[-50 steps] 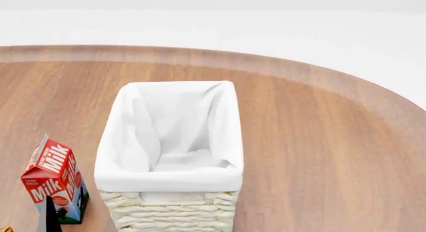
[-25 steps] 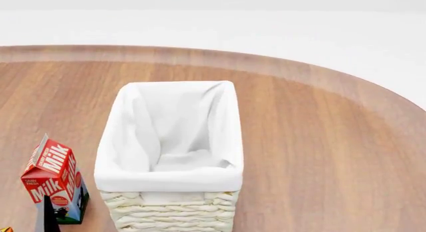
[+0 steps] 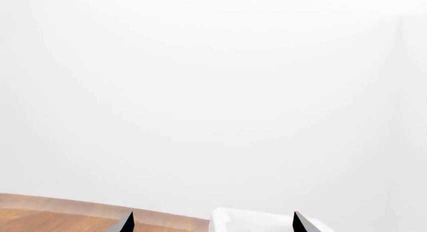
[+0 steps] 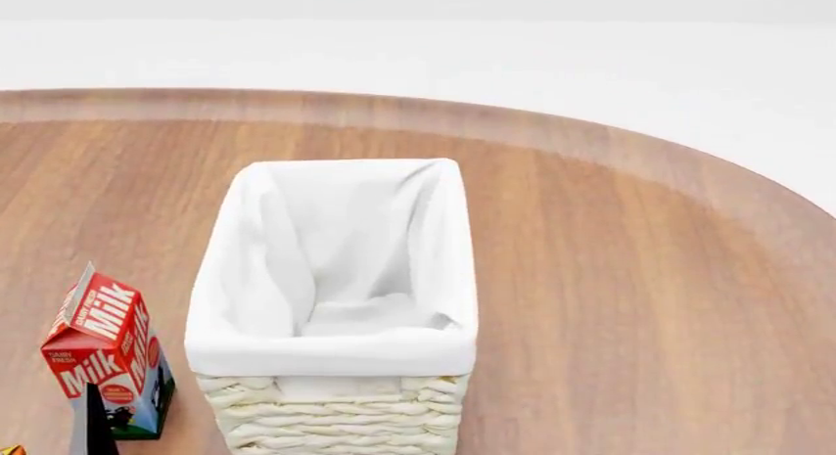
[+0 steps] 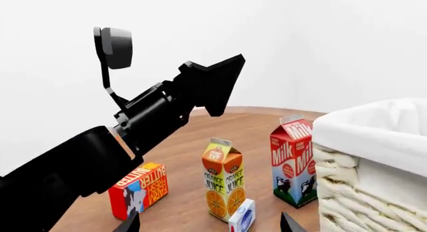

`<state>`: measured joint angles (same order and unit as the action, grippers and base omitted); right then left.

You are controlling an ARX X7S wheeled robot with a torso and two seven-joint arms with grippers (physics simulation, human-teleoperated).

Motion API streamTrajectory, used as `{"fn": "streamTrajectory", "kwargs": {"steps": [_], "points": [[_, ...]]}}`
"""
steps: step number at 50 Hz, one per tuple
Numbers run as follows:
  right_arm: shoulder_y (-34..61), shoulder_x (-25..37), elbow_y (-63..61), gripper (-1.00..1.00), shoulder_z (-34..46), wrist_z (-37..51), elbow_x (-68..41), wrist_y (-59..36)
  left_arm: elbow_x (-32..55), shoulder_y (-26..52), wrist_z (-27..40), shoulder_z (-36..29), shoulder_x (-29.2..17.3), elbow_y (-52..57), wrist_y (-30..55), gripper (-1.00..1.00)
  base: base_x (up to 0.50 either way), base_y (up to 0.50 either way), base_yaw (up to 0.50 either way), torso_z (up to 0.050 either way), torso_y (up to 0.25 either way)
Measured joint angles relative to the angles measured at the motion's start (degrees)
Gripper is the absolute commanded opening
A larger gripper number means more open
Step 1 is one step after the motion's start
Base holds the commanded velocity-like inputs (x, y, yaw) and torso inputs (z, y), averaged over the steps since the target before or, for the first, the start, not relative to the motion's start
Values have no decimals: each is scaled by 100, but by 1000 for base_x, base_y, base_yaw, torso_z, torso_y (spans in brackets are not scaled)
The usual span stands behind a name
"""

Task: Pick up the alphabet soup, and put it in the basket.

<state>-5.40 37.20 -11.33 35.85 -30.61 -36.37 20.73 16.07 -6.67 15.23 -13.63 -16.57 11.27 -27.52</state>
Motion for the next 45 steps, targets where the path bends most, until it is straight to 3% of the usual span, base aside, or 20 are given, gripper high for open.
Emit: {"fn": "streamTrajectory", "kwargs": {"steps": [45], "points": [[41,52,184,100,405,-228,513,-247,0,8,72,-68,-58,-3,-34,100,0,0,0,0,0]]}}
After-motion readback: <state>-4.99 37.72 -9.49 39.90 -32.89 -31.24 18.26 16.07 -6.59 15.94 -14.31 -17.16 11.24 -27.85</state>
